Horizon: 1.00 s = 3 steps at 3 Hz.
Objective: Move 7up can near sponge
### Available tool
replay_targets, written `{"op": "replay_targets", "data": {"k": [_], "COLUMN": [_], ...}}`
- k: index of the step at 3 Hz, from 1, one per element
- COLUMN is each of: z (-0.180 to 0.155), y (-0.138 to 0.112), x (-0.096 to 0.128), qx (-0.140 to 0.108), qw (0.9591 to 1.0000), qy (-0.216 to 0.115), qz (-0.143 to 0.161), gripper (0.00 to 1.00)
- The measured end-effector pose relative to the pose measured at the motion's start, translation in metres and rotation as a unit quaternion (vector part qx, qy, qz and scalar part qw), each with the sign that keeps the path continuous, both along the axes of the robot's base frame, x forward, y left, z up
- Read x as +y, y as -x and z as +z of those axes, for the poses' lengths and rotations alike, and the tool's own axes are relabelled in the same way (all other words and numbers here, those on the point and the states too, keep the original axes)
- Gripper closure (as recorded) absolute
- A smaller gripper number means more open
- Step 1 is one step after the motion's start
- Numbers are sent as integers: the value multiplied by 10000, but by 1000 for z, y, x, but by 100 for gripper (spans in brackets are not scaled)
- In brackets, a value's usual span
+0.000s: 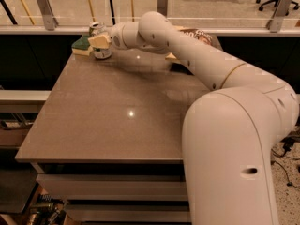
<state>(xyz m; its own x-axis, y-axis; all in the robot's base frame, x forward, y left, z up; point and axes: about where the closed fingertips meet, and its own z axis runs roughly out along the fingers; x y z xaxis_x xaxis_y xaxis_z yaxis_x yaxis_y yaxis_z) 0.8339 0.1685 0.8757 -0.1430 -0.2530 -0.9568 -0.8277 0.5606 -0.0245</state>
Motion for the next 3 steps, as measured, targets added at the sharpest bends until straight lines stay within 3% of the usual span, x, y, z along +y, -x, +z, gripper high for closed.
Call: {"op": "replay_targets", "data": {"k": [1,3], "z": [-1,0], "y": [1,1], "x": [3,3], "qx": [7,8], "qw": [10000,10000], "qy": [4,4], "qz": [16,17], "gripper": [83,37]}}
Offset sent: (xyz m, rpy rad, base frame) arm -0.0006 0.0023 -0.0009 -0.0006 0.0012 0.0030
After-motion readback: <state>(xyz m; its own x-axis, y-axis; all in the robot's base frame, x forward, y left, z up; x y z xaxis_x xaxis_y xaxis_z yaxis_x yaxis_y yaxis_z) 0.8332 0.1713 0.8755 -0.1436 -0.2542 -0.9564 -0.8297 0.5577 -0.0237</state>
